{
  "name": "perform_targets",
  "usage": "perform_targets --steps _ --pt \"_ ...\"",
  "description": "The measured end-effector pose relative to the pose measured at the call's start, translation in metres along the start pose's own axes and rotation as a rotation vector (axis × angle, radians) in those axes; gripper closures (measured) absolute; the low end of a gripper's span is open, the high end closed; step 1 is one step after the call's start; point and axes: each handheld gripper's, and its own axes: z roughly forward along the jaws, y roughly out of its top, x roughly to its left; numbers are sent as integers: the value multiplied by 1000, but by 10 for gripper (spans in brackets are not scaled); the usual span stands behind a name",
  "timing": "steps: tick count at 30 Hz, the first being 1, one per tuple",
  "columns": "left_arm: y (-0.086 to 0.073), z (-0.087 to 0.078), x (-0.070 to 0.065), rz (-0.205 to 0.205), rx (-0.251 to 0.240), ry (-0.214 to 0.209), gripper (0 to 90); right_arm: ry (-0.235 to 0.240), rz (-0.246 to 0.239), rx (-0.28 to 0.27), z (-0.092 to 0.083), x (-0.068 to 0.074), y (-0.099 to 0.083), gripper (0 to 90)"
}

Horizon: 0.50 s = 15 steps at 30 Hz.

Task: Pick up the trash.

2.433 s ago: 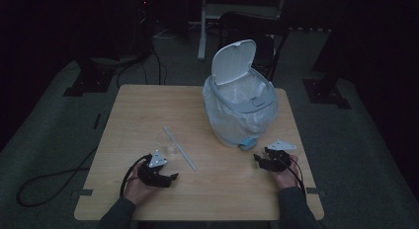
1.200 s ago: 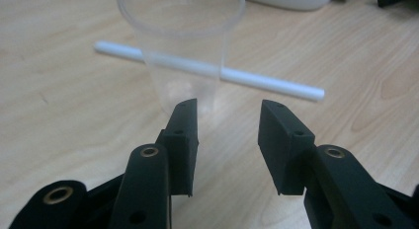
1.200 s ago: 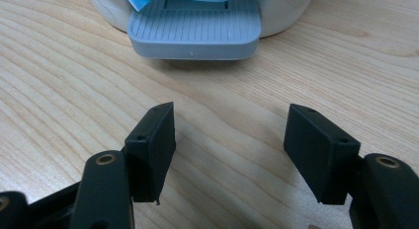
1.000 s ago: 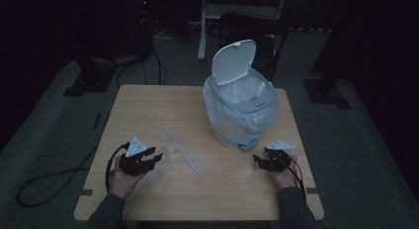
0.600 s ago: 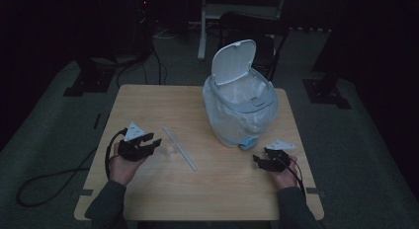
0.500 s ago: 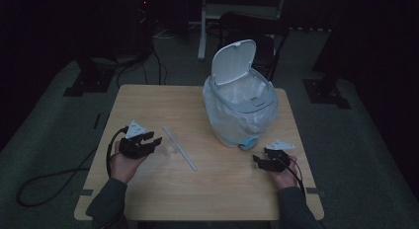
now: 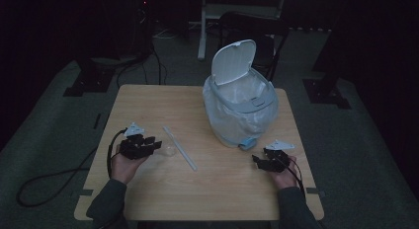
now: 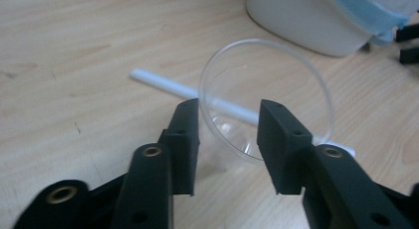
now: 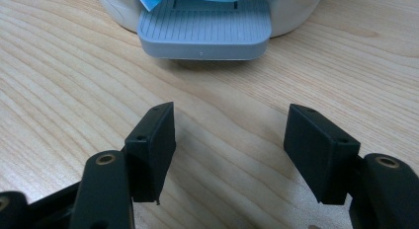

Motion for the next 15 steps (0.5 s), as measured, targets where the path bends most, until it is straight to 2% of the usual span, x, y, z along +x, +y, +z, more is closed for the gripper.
perform_targets --steps 4,7,9,11,15 --pt "-10 -3 1 10 28 2 752 0 -1 0 0 0 0 358" --pt "-17 -5 -2 47 63 4 838 1 0 0 0 0 0 358" --pt "-22 -6 -4 82 93 2 853 1 0 0 0 0 0 358" --pt "-27 -6 -5 95 112 9 868 1 0 0 0 0 0 358" --pt "-29 -7 -4 105 95 -6 874 2 0 -1 0 0 0 358"
